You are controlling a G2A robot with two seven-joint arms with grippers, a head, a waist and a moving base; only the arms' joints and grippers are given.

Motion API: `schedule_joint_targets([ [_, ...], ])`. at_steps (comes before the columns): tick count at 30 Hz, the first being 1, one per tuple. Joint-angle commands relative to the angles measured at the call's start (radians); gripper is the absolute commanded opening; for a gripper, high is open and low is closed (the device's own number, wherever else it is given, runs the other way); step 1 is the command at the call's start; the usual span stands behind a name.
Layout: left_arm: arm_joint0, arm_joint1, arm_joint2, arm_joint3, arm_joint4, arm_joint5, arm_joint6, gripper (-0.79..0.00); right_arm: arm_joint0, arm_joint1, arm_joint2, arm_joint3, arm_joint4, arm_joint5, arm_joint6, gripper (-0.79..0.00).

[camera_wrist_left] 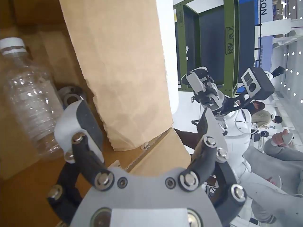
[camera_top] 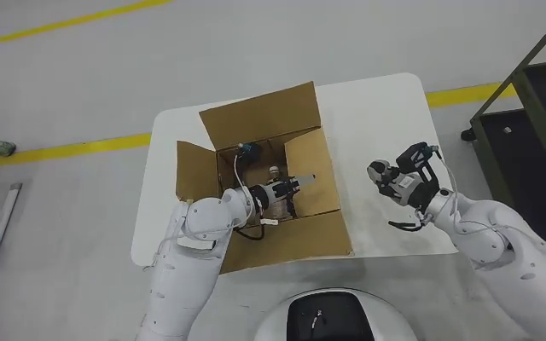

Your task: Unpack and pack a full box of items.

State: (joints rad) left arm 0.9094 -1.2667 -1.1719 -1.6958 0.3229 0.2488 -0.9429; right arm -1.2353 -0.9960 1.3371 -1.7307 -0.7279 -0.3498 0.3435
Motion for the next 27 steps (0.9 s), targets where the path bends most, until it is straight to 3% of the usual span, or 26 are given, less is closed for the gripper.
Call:
schedule_joint_targets([
  [1, 0.0, 0.0, 0.0, 0.0, 0.0, 0.0, 0.0, 0.0, -0.01, -0.003, 0.004, 0.012, 0.021, 0.003, -0.068, -0.785],
  [8, 0.015, -0.002, 0.01, 0.02, 0.015, 0.012, 0.058, 0.0, -0.005, -0.023, -0.065, 0.05, -0.069, 0.009, -0.242, -0.785],
  [18, -0.039, -0.019, 0.05, 0.159, -0.048, 0.041, 0.133, 0.0, 0.067, -0.057, -0.2, 0.113, -0.147, 0.01, -0.282, -0.785],
  [27, -0.039, -0.029, 0.041, 0.17, -0.22, 0.034, 0.133, 0.0, 0.093, -0.075, -0.239, 0.152, -0.14, -0.017, -0.27, -0.785],
])
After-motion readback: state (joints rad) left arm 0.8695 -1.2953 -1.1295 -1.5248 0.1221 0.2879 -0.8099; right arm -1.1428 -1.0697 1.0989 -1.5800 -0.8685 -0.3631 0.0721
